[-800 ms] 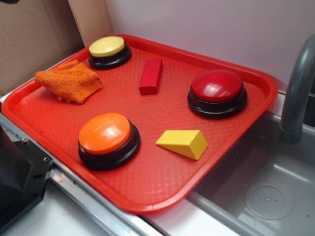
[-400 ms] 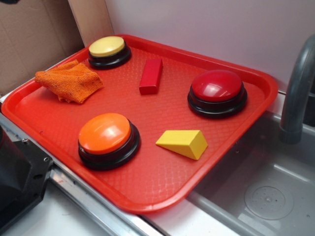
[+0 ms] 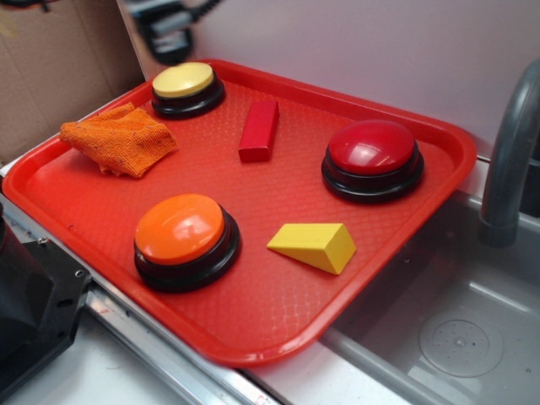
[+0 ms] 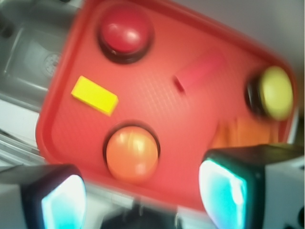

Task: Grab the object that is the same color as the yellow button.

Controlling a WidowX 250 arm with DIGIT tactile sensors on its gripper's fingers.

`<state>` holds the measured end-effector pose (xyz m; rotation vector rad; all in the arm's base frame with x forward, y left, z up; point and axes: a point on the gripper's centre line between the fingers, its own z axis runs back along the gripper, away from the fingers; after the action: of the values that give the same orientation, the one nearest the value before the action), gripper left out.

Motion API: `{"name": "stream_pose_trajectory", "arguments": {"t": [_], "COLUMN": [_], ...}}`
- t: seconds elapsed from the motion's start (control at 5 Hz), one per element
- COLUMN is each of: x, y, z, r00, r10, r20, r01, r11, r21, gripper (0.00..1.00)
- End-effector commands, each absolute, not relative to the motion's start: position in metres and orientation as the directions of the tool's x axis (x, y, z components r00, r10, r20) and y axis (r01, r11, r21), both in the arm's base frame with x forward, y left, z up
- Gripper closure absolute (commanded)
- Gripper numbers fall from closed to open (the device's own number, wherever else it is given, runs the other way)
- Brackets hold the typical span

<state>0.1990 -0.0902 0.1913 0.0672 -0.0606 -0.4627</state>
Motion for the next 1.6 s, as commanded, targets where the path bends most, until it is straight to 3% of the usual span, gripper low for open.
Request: {"name": "stream_pose_trajectory", "arguments": {"t": [0.0,0.2,0.4,0.6,1.0,1.4], "x": [0.214,0.183,0.165,0.174,0.194,0.187], "y": [-0.187,-0.190,-0.171,-0.155,-0.157,-0.175], "z": [0.119,0.088,0.087,0.083,0.067,0.042], "r00": [0.545,0.316,0.073,0.030,0.074,0.059], "r10": [-0.838,-0.946,-0.994,-0.984,-0.982,-0.994], "r20": [-0.023,-0.068,-0.087,-0.173,-0.172,-0.097], "r01": [0.838,0.946,0.996,0.999,0.996,0.996], "r11": [0.543,0.320,0.077,0.027,0.064,0.064], "r21": [0.058,-0.051,-0.035,0.020,0.061,-0.057], "gripper": [0.00,0.00,0.00,0.00,0.00,0.00]}}
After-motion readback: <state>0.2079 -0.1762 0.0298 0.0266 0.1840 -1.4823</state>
